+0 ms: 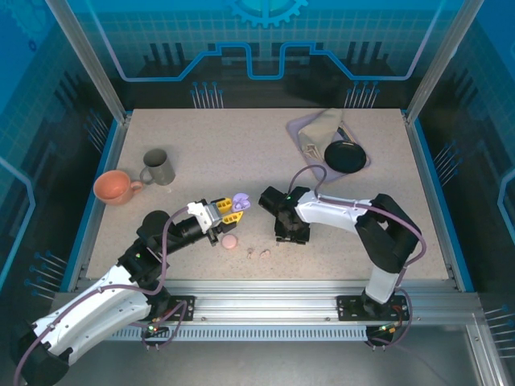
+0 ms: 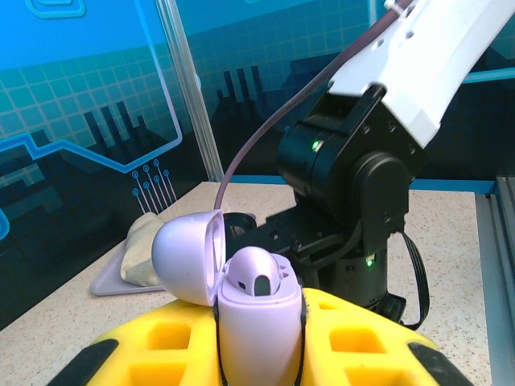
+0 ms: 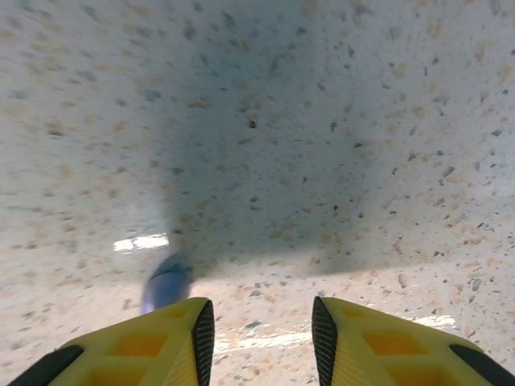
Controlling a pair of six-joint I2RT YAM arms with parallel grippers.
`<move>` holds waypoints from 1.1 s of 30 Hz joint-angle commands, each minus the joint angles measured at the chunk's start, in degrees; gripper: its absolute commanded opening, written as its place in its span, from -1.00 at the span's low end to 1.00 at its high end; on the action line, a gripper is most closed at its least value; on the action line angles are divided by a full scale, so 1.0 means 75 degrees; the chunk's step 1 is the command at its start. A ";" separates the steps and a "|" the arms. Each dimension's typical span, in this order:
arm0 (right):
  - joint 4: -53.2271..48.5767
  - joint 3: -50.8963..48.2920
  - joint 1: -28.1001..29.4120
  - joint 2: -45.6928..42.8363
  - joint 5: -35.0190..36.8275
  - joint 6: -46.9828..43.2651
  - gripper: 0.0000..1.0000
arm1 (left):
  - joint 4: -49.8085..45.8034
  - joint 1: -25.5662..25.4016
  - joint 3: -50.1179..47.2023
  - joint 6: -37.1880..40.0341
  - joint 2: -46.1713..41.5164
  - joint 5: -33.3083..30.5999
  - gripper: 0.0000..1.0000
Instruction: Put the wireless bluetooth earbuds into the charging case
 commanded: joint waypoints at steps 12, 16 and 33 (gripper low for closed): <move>0.0422 0.0200 -0.0040 0.0005 -0.0715 -0.0120 -0.19 | 0.0118 -0.0039 -0.0038 -0.0007 -0.0184 0.0112 -1.00; 0.0609 0.0137 -0.0056 0.0269 -0.0910 -0.0075 -0.21 | 0.0039 -0.0038 -0.0042 -0.0007 -0.0280 0.0117 -1.00; 0.0373 0.0272 -0.0176 0.0832 -0.1064 0.0005 -0.31 | -0.0031 -0.0043 -0.0063 0.0057 -0.0346 0.0054 -1.00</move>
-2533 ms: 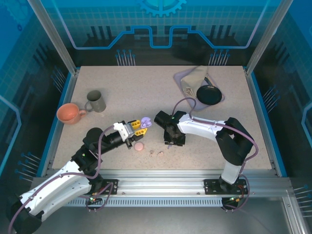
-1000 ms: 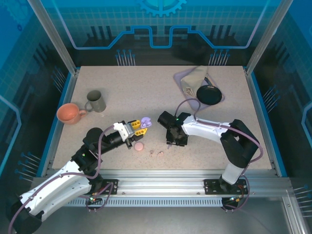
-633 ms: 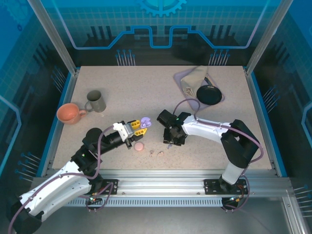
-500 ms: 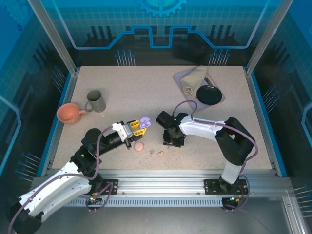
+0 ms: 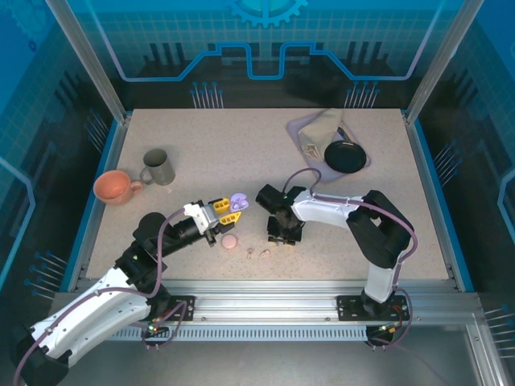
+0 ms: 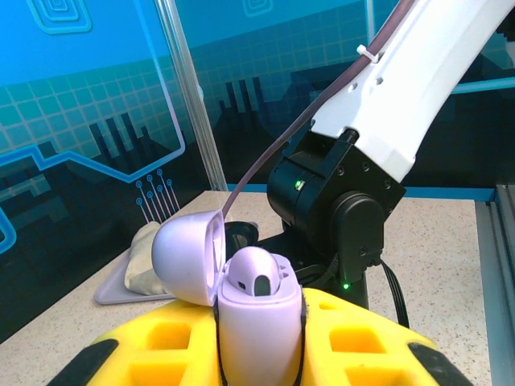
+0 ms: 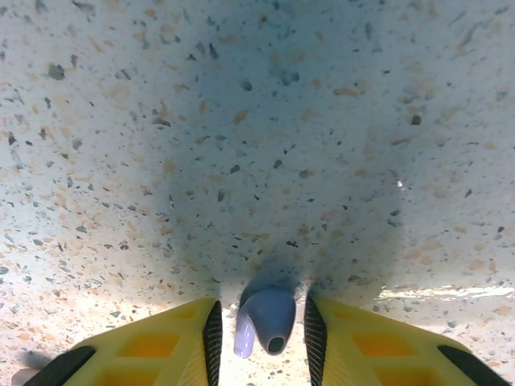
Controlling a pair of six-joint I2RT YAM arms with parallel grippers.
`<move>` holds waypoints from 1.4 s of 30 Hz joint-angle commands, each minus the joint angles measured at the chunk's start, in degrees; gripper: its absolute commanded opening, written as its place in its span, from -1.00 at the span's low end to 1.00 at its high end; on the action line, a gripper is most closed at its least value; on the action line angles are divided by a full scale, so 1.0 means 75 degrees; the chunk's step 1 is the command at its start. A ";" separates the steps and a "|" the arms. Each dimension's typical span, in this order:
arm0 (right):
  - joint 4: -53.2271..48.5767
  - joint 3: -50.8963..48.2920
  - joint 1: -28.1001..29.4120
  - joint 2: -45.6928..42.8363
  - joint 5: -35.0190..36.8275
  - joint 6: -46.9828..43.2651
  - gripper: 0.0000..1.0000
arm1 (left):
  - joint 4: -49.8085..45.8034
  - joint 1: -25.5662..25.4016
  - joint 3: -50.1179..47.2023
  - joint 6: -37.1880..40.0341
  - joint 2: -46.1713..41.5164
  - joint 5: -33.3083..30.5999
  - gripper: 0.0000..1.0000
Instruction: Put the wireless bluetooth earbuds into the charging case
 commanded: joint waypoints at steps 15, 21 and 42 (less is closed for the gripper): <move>-0.0520 0.0433 -0.0124 0.0640 0.0061 -0.0212 -0.51 | -0.0098 -0.0048 -0.0063 0.0087 -0.0220 0.0009 -1.00; -0.0655 0.0445 -0.0213 0.0514 0.0184 -0.0419 -0.45 | -0.0116 -0.0044 -0.0047 0.0089 -0.0212 -0.0002 -1.00; -0.1034 0.0789 -0.0137 0.0641 0.0287 -0.0573 -0.38 | -0.0167 -0.0048 -0.0035 0.0105 -0.0244 -0.0020 -1.00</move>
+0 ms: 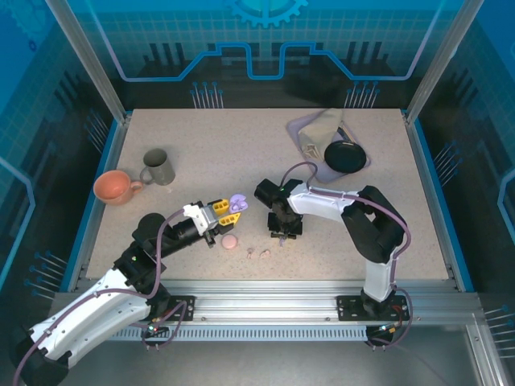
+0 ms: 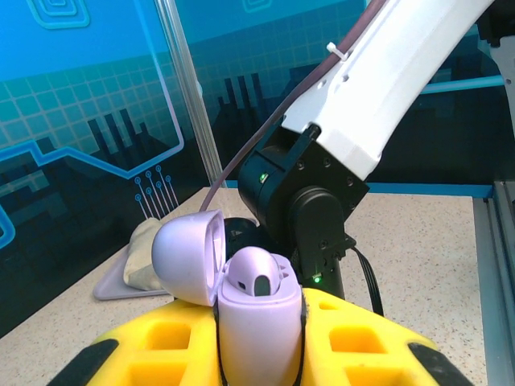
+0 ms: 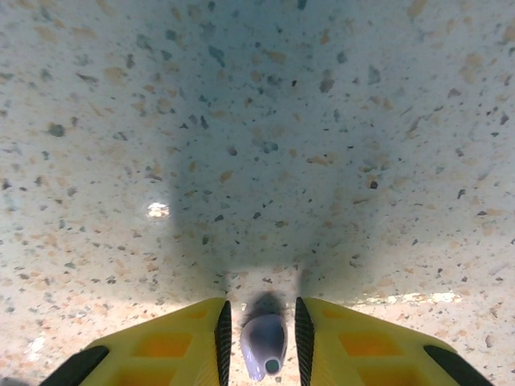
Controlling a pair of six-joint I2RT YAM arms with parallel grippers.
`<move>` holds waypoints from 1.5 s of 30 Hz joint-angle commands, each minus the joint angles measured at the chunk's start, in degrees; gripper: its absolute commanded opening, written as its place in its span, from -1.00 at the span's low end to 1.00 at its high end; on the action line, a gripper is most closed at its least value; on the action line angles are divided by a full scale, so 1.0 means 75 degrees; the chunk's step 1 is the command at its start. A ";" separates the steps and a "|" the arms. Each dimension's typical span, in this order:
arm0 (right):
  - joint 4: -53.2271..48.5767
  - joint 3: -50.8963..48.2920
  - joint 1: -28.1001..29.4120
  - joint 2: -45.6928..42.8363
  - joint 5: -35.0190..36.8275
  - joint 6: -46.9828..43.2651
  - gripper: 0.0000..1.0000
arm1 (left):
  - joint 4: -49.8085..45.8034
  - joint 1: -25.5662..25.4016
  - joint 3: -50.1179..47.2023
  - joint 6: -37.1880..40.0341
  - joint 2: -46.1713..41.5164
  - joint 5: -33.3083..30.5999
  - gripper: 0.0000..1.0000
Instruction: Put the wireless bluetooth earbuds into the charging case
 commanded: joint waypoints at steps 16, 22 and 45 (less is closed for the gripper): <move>-0.0265 -0.0086 0.0184 0.0193 -0.0478 0.0212 -0.40 | 0.0040 -0.0044 -0.0051 0.0107 -0.0096 -0.0058 -1.00; -0.0289 -0.0099 0.0212 0.0059 -0.0418 0.0256 -0.40 | 0.0049 -0.0046 -0.0056 0.0082 -0.0094 -0.0048 -1.00; -0.0136 -0.0251 0.0194 0.0245 -0.0467 0.0165 -0.47 | -0.0019 -0.0039 0.0007 0.0101 -0.0050 -0.0044 -1.00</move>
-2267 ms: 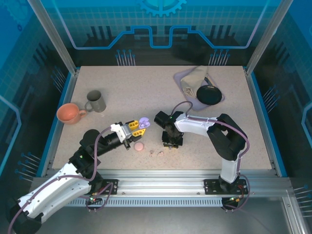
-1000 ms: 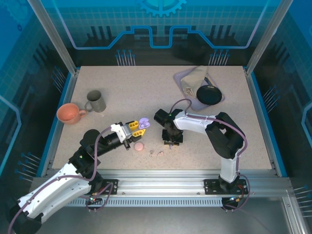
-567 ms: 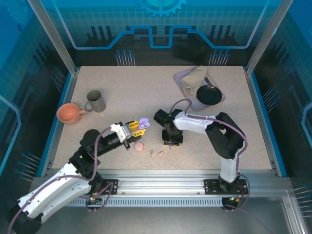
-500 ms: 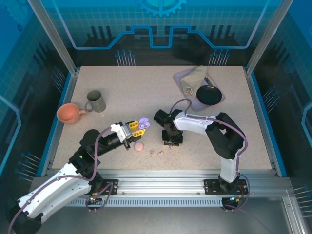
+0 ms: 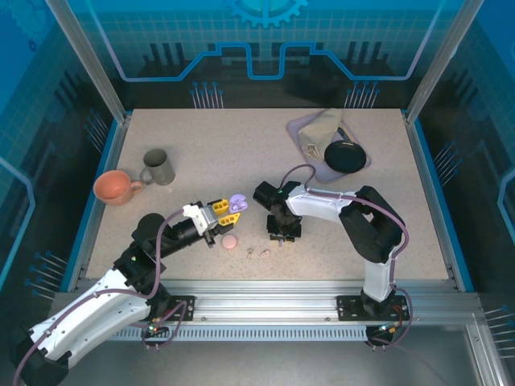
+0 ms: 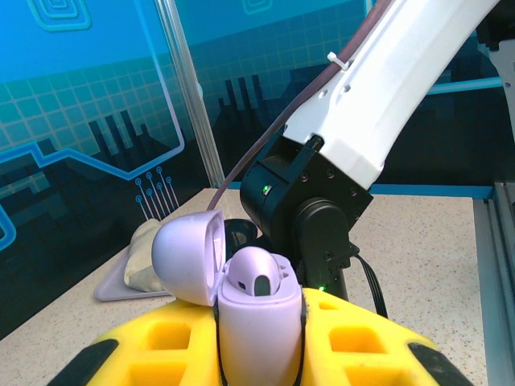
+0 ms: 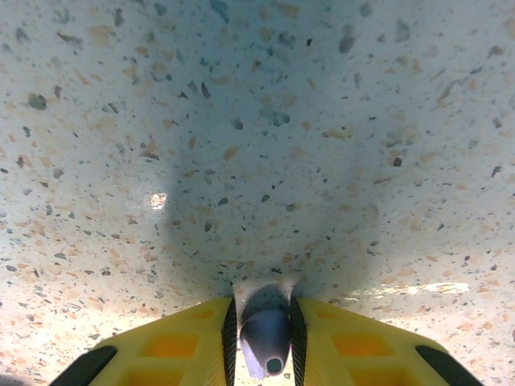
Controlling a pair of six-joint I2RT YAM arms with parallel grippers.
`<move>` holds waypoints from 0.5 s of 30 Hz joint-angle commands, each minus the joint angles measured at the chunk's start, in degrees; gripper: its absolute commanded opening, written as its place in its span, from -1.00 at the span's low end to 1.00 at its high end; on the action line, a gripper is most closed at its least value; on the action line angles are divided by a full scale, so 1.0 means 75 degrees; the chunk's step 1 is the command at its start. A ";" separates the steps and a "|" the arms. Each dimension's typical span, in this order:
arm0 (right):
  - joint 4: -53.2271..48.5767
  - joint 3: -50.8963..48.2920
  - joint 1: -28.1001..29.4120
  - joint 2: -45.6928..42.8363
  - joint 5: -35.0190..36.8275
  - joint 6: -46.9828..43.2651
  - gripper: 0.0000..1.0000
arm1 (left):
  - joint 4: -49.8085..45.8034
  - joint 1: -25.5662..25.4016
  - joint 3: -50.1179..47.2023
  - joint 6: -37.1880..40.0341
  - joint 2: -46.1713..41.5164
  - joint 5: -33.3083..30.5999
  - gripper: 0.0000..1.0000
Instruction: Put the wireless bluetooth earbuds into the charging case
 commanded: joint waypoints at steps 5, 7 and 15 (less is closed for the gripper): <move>-0.0179 -0.0210 0.0075 0.0163 -0.0348 -0.0068 -0.56 | -0.0029 -0.0038 0.0019 0.0115 -0.0026 -0.0061 -1.00; -0.0145 -0.0213 0.0064 0.0138 -0.0348 -0.0104 -0.60 | -0.0047 -0.0041 0.0013 0.0096 -0.0017 -0.0062 -1.00; 0.0483 -0.0490 -0.0038 -0.0358 -0.0405 -0.0370 -0.63 | -0.0094 -0.0040 0.0008 -0.0080 0.0112 -0.0012 -1.00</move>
